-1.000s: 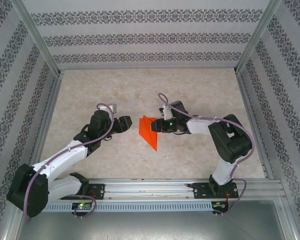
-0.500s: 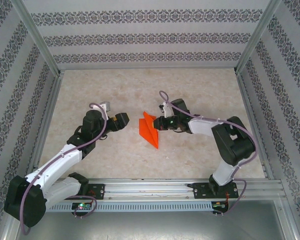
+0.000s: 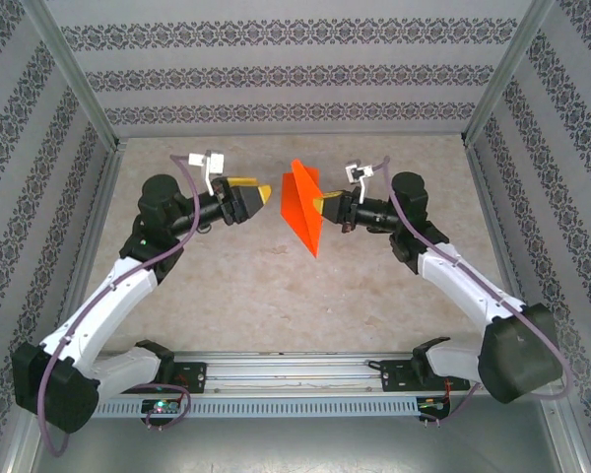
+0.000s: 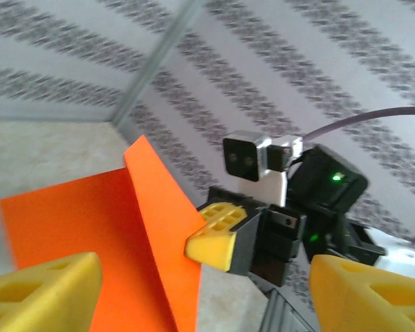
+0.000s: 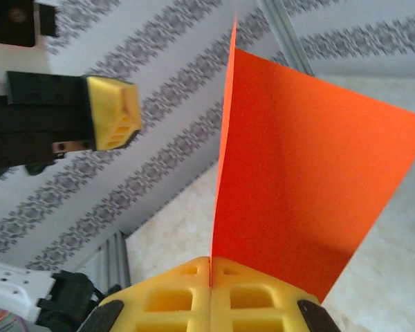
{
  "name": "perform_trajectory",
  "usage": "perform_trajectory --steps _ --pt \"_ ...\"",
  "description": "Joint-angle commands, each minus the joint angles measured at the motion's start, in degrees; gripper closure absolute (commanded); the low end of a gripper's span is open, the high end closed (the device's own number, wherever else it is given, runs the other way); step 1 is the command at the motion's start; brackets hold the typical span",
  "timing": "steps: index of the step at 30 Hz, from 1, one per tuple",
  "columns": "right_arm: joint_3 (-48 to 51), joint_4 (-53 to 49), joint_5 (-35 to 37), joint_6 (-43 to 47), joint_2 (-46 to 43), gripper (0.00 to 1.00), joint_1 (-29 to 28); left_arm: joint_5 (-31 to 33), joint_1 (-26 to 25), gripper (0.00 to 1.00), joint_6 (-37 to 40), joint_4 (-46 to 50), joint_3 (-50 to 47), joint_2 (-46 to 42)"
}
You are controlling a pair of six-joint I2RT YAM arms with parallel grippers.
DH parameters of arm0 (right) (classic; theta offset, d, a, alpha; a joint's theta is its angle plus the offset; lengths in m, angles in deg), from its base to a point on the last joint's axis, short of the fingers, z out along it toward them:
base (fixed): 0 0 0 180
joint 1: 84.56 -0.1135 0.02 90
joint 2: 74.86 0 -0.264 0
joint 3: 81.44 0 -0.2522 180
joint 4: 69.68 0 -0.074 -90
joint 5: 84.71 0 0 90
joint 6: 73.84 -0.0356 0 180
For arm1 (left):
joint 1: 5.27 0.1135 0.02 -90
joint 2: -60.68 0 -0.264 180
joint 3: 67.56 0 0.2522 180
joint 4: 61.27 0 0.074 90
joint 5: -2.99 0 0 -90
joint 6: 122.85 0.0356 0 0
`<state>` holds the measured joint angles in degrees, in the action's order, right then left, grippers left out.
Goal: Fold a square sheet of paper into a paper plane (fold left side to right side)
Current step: Turn over the paper at the center of the table.
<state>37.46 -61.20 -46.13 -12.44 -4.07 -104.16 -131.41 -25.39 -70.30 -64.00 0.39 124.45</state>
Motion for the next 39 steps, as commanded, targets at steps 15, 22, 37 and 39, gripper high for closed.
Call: perform_trajectory --steps 15,22,37,39 --pt "3.52 19.74 -3.36 -11.98 -4.8 1.0 -1.85 -12.71 -3.81 0.31 -3.16 -14.56 4.07 11.16" --pt "2.42 19.67 -3.44 -12.36 -3.03 1.0 -2.73 -12.48 -4.3 0.4 -1.61 -12.49 4.65 12.02" --pt "1.54 18.8 -2.67 -12.16 -0.39 1.0 -4.49 -9.42 -4.61 0.66 2.65 -6.71 5.22 11.89" --pt "1.58 18.62 -2.48 -12.05 -0.52 0.99 -4.49 -8.7 -4.61 0.69 3.38 -5.68 5.14 11.62"
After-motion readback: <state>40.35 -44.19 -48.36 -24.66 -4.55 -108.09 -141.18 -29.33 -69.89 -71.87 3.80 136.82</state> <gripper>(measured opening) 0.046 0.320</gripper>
